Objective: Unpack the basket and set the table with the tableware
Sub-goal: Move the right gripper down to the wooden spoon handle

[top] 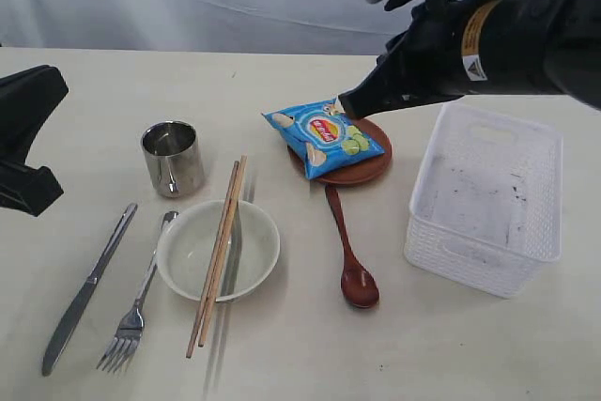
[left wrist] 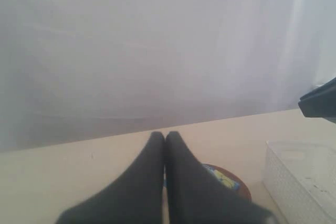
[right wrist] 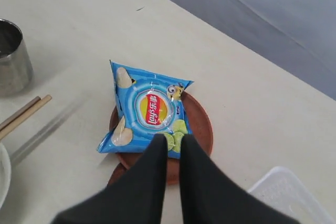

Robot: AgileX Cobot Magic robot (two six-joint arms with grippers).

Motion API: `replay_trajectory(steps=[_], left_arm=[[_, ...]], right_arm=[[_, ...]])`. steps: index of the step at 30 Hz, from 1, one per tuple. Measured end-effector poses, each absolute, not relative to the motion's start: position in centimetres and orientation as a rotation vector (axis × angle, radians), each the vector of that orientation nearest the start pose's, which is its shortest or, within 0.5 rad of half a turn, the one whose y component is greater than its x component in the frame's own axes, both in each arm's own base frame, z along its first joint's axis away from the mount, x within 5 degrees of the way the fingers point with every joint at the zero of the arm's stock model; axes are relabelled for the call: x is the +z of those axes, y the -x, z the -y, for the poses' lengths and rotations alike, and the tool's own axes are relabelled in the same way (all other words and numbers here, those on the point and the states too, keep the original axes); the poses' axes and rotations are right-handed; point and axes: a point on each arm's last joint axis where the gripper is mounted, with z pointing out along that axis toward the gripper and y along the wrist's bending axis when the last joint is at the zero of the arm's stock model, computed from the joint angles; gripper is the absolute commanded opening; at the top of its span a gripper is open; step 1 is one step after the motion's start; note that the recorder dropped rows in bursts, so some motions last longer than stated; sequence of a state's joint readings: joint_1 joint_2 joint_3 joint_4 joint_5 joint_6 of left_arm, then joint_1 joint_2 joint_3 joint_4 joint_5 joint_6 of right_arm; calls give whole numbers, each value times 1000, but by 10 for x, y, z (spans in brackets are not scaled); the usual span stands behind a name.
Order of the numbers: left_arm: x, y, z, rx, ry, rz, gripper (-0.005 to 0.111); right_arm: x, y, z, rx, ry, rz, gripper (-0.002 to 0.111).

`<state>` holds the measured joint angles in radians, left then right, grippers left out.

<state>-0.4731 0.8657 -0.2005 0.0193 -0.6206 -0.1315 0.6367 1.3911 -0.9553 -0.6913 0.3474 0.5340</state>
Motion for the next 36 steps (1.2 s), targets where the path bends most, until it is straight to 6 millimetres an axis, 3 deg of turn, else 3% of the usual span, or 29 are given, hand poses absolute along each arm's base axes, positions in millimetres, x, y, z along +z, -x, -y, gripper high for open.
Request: replay_trajectory(steps=[5, 9, 14, 18, 21, 27, 33, 36], left_arm=[[248, -141, 74, -477, -284, -1521, 0], [248, -141, 74, -477, -284, -1521, 0], [248, -141, 74, -477, -284, -1521, 0], [248, -141, 74, -477, -284, -1521, 0], [248, -141, 74, -477, -284, -1521, 0], [248, -141, 74, -477, -284, -1521, 0], [248, -141, 74, -477, -284, -1521, 0], [248, -141, 74, -477, -284, -1521, 0]], right_arm=[[279, -261, -167, 62, 638, -2147, 10], [261, -279, -172, -83, 594, -2342, 10], [238, -300, -192, -136, 644, -2610, 10], [216, -316, -213, -83, 699, -2718, 10], [211, -332, -223, -36, 681, -2733, 10], [205, -365, -216, 248, 542, -2853, 10], [179, -360, -213, 362, 574, -3050, 10], [173, -355, -219, 362, 613, -3080, 20]])
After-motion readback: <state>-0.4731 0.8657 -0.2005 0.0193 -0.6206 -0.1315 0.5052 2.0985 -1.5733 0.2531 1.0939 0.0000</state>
